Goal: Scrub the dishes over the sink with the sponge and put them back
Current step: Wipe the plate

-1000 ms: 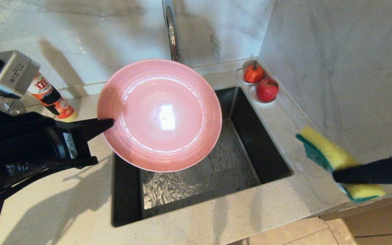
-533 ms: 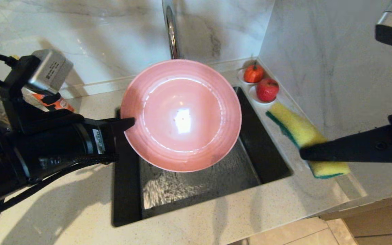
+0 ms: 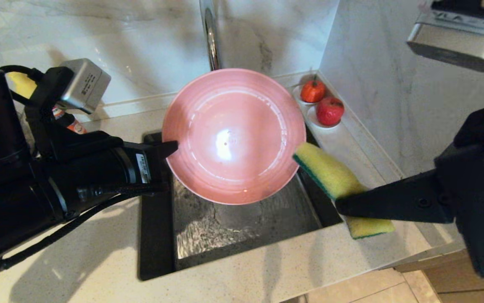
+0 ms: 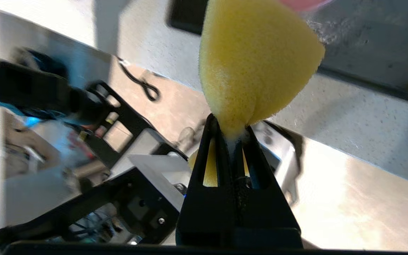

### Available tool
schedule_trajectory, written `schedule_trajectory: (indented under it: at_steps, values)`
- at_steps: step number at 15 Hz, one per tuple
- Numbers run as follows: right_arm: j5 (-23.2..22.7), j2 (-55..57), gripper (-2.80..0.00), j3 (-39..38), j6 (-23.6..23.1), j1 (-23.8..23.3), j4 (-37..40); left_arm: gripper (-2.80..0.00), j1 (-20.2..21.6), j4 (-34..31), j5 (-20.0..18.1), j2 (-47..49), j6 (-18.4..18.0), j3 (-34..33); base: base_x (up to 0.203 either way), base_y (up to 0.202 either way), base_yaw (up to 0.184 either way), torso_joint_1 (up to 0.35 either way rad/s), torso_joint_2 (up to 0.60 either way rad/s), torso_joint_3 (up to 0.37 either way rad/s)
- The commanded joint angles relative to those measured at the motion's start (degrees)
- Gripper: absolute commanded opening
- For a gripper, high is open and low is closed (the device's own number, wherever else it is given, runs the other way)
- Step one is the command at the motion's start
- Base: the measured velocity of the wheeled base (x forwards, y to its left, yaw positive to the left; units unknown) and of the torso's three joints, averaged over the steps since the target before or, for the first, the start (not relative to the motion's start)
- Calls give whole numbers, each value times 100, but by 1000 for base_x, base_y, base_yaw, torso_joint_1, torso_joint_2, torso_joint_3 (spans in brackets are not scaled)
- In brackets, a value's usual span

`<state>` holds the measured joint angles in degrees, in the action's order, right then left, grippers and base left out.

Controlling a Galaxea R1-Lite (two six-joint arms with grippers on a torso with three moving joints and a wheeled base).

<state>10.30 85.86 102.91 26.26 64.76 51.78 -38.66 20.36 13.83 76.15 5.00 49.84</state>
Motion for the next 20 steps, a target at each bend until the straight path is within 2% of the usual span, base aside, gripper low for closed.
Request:
schedule_trajectory:
  at_steps: [1,6,11,13,16,20]
  values:
    - [273,386,-280,188,20,206,66,-280,-10,122,55,114,20,9,0,0,0,0,0,0]
    - [392,1100,-280,749,59,302,83,-280,-36,492,228,268,141,22,0,0,0,0,0,0]
    - [445,1606,-280,774,82,383,-128,-280,-147,539,352,317,136,-9,0,0,0,0,0,0]
    - [620,1714,-280,774,212,380,-137,-280,-355,641,411,359,128,-39,0,0,0,0,0,0]
    - [787,1778,-280,775,477,346,-135,-280,-545,1015,735,435,28,-269,0,0,0,0,0,0]
    - [907,1794,-280,783,565,195,-160,-280,-570,1229,770,417,-35,-622,0,0,0,0,0,0]
